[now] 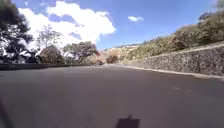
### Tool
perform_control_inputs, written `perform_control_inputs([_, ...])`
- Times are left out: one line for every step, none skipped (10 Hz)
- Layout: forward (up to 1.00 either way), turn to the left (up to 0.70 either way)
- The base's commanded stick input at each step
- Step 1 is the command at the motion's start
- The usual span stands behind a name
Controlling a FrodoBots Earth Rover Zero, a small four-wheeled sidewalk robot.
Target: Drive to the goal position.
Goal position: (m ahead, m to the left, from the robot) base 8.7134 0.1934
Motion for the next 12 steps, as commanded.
perform_control_inputs([0.5, 0.0])
perform_control_inputs([0.5, 0.0])
perform_control_inputs([0.5, 0.0])
perform_control_inputs([0.5, 0.0])
perform_control_inputs([0.5, 0.0])
perform_control_inputs([0.5, 0.0])
perform_control_inputs([0.5, 0.0])
perform_control_inputs([0.5, 0.0])
perform_control_inputs([0.5, 0.0])
perform_control_inputs([0.5, 0.0])
perform_control_inputs([0.5, 0.0])
perform_control_inputs([0.5, 0.0])
